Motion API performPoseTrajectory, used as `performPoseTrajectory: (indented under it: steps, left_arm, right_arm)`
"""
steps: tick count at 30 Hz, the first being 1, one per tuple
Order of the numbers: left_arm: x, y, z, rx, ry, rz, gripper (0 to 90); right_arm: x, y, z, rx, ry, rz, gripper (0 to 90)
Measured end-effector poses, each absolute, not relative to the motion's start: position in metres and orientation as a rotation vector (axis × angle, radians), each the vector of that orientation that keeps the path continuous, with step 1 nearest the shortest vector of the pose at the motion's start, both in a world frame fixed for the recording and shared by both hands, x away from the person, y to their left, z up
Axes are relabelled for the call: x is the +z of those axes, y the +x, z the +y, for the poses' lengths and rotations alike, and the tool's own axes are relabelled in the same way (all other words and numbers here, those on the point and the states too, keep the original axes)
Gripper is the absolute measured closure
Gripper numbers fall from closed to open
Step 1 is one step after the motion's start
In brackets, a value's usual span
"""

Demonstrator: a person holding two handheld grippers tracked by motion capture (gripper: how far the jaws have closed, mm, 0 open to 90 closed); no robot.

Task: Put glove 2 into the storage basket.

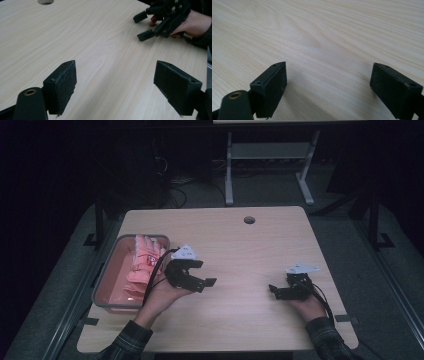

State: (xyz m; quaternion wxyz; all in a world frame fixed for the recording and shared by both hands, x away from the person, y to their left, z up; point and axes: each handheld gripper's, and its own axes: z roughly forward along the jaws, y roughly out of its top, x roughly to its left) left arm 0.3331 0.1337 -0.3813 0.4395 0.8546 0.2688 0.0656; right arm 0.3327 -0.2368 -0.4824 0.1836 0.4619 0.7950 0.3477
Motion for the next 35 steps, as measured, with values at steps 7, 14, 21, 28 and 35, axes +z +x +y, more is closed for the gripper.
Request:
performPoseTrajectory:
  steps: [7, 14, 21, 28, 35]
  left_arm:
    - [-0.400, 0.327, 0.121, 0.168, 2.154, 0.651, 18.0]
    - [-0.421, 0.323, 0.114, 0.167, 2.200, 0.641, 18.0]
    - [-0.448, 0.320, 0.100, 0.198, 2.319, 0.637, 16.8]
    - [-0.461, 0.318, 0.095, 0.216, 2.369, 0.630, 16.1]
    - [-0.464, 0.319, 0.097, 0.210, 2.379, 0.635, 15.4]
  right_arm:
    - [-0.482, 0.333, -0.237, 0.981, 1.303, 2.242, 13.9]
    - [-0.482, 0.333, -0.237, 0.980, 1.302, 2.242, 13.9]
    - [-0.482, 0.333, -0.237, 0.980, 1.302, 2.242, 13.9]
    - [-0.482, 0.333, -0.237, 0.981, 1.302, 2.242, 13.9]
    - [-0.482, 0.333, -0.237, 0.981, 1.301, 2.244, 13.7]
